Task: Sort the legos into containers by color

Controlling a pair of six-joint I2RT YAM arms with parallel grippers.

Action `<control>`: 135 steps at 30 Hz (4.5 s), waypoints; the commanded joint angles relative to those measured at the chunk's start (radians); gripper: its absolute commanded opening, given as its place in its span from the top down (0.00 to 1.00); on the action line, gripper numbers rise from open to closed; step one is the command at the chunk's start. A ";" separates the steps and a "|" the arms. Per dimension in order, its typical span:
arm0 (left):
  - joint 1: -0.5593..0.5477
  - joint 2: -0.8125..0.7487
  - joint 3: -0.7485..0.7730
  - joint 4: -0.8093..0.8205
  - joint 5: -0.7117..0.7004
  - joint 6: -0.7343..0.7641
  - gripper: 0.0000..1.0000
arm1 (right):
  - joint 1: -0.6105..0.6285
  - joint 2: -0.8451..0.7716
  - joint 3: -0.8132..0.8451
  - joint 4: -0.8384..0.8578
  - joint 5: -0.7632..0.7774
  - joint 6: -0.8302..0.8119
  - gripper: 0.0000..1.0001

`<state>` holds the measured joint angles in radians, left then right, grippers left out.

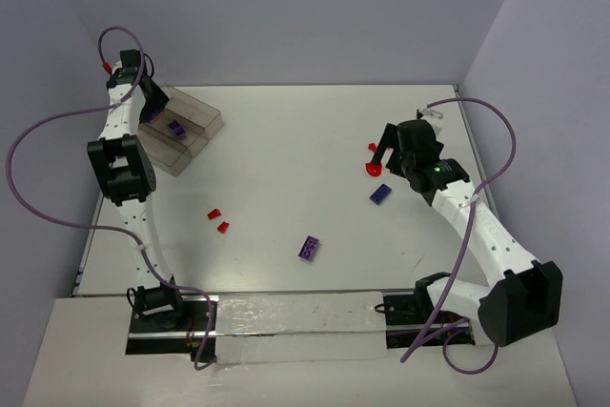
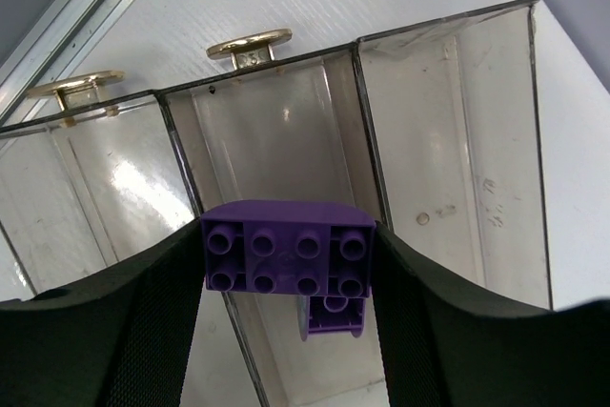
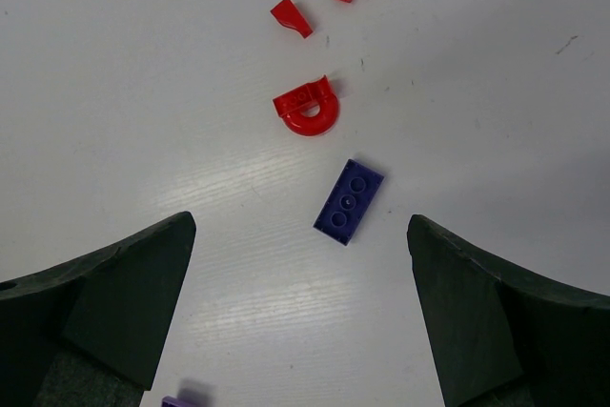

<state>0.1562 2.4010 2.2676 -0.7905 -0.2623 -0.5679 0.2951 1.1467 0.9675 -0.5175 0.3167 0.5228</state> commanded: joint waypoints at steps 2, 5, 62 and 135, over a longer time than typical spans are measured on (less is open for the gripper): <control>0.000 -0.005 0.038 0.066 -0.001 0.014 0.01 | 0.006 0.002 0.046 0.006 -0.003 -0.006 0.00; -0.010 -0.090 -0.016 0.103 0.019 0.027 0.01 | 0.005 0.000 0.042 0.004 -0.005 -0.001 0.00; -1.400 -0.581 -1.056 0.177 -0.100 -0.155 0.23 | 0.007 -0.225 -0.055 -0.071 0.024 0.039 0.00; -0.236 -0.484 -0.463 0.070 -0.051 0.026 0.18 | 0.009 -0.107 0.025 -0.047 -0.011 0.015 0.00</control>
<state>-0.0587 2.1126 1.8180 -0.7214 -0.3523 -0.5653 0.2970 1.0696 0.9501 -0.5724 0.2947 0.5499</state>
